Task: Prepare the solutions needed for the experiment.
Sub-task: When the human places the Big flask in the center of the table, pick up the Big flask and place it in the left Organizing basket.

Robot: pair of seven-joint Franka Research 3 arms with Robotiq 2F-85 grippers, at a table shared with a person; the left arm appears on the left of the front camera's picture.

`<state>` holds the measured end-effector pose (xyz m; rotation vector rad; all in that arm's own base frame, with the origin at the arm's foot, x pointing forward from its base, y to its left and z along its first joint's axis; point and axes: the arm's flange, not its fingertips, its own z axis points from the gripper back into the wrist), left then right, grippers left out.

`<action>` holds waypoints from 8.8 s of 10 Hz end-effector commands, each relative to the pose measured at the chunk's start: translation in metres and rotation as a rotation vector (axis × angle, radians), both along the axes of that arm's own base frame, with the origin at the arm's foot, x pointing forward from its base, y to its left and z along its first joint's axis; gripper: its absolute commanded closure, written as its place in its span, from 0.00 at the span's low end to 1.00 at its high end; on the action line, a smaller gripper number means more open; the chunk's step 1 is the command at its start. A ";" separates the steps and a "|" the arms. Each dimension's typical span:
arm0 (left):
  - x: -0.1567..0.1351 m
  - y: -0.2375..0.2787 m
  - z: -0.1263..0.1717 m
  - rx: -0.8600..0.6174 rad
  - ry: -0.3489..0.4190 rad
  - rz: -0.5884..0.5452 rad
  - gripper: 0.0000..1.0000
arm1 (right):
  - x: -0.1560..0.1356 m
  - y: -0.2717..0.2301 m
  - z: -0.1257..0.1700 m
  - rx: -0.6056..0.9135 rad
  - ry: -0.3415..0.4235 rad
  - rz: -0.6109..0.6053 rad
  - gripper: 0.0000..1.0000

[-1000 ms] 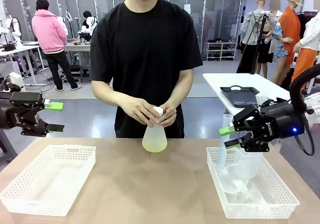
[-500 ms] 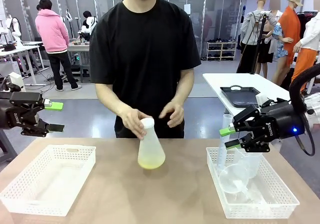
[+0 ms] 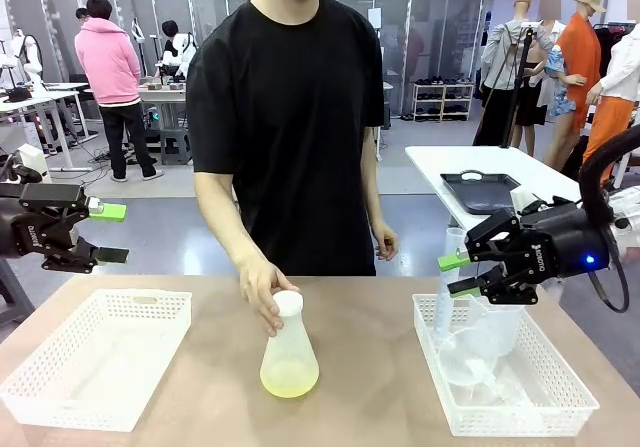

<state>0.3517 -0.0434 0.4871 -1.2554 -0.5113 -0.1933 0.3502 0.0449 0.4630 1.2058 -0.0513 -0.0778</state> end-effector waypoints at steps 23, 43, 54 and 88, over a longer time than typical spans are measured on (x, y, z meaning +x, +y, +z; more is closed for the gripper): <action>0.016 -0.001 -0.005 0.669 -1.001 -0.349 0.00 | 0.003 0.006 -0.010 0.092 0.059 0.022 0.56; 0.074 -0.144 -0.194 0.376 -1.112 -0.491 0.00 | 0.003 0.006 -0.010 0.092 0.059 0.022 0.56; 0.102 -0.208 -0.217 0.199 -1.055 -0.427 0.00 | 0.003 0.006 -0.010 0.092 0.059 0.022 0.56; 0.065 0.030 -0.001 0.211 -1.202 -0.322 1.00 | 0.003 0.006 -0.010 0.092 0.059 0.022 0.56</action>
